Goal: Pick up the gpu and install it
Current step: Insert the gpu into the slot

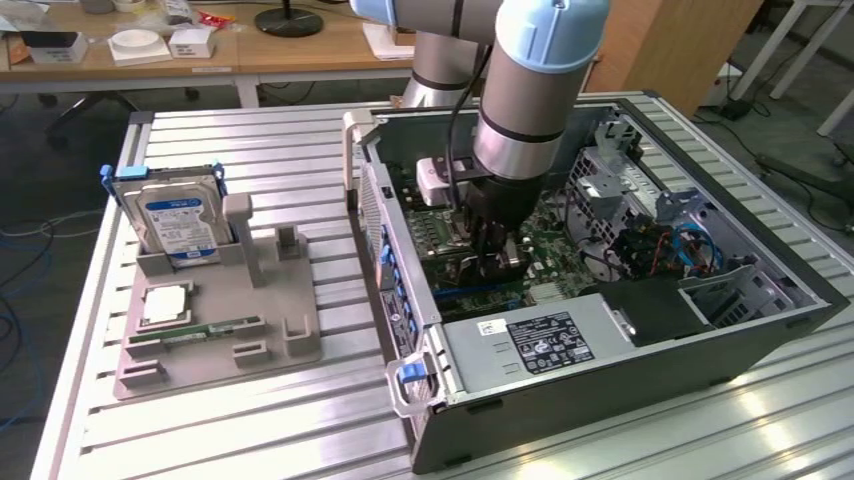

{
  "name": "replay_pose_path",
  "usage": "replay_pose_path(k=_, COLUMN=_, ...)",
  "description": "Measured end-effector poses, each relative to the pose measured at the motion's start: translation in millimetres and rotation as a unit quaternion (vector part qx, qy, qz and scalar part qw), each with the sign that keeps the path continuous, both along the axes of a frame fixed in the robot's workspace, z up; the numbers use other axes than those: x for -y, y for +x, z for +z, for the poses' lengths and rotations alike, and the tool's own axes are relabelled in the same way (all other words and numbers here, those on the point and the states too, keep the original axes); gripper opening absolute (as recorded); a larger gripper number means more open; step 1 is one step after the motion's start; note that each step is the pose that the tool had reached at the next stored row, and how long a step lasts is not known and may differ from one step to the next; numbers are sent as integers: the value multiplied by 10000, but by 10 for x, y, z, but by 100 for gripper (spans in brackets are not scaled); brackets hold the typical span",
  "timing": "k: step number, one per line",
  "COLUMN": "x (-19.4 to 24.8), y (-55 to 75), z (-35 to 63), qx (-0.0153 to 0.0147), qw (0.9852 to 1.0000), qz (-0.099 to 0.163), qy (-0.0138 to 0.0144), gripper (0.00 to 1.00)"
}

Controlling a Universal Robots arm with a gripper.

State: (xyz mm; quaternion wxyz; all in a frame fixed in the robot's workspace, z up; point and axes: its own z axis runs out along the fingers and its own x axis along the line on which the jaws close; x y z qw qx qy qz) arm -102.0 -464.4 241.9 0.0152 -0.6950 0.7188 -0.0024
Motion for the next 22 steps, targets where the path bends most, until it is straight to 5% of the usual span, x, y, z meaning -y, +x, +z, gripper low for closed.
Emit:
replay_pose_path(k=16, x=-3, y=0, z=22, qx=0, qw=10000, qz=7, qy=-1, gripper=27)
replay_pose_path(k=22, x=-46, y=0, z=21, qx=0, qw=10000, qz=39, qy=0, gripper=27)
